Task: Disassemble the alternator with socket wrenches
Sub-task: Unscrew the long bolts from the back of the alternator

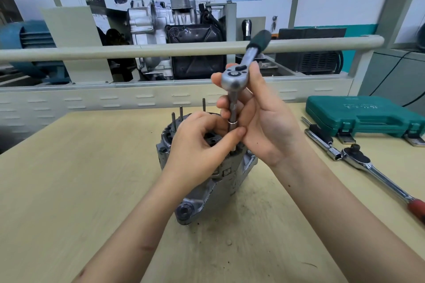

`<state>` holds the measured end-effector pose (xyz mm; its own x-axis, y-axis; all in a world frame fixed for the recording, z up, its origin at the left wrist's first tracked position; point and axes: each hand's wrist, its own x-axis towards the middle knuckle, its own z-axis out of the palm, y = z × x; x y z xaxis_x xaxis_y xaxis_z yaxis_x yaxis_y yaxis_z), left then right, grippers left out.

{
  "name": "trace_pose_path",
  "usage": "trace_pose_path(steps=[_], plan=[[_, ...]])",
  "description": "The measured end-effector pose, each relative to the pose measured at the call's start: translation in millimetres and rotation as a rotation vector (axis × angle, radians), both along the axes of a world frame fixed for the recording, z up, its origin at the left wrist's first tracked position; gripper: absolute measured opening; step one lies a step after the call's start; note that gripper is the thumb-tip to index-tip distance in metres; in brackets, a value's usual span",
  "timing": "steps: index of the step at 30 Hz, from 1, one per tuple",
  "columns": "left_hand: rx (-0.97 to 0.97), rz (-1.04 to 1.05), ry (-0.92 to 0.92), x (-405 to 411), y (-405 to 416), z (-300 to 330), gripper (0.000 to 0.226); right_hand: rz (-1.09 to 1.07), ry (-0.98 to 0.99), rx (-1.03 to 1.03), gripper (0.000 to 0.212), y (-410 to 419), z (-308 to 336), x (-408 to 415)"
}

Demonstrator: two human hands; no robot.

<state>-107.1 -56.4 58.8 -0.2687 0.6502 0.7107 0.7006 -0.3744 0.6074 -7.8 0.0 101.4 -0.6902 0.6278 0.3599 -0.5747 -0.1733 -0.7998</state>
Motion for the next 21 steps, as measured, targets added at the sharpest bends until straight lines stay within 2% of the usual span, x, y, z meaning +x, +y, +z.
trace_pose_path(steps=[2, 4, 5, 7, 8, 9, 12, 16, 21], plan=[[0.006, 0.012, 0.017, 0.5, 0.9, -0.5, 0.019, -0.016, -0.015, -0.014, 0.079, 0.3, -1.1, 0.2], [0.017, 0.025, 0.037, 1.1, 1.9, -0.6, 0.023, -0.015, 0.038, -0.049, 0.078, 1.5, -2.0, 0.8], [0.022, 0.029, 0.048, 1.1, 2.1, -0.7, 0.024, -0.014, 0.082, -0.056, 0.063, 1.2, -1.8, 1.3], [0.027, 0.035, 0.061, 1.4, 2.5, -1.1, 0.027, -0.024, 0.158, -0.061, 0.020, 0.9, -2.3, 2.1], [0.029, 0.037, 0.063, 1.8, 2.4, -1.1, 0.028, -0.021, 0.184, -0.061, 0.008, 0.1, -2.4, 2.4], [0.030, 0.038, 0.062, 2.1, 2.1, -1.0, 0.029, -0.014, 0.198, -0.057, 0.006, -0.6, -2.4, 2.7], [0.022, 0.041, 0.045, 3.5, 1.0, 0.0, 0.032, -0.017, 0.178, -0.011, 0.013, -1.6, -3.6, 2.1], [0.013, 0.030, 0.012, 4.8, 1.3, 1.4, 0.040, -0.029, 0.058, 0.021, 0.037, -3.4, -1.4, -0.4], [-0.011, 0.002, 0.014, 2.7, 0.6, -0.1, 0.046, -0.023, 0.021, 0.031, 0.038, -2.6, -0.3, -0.8]])
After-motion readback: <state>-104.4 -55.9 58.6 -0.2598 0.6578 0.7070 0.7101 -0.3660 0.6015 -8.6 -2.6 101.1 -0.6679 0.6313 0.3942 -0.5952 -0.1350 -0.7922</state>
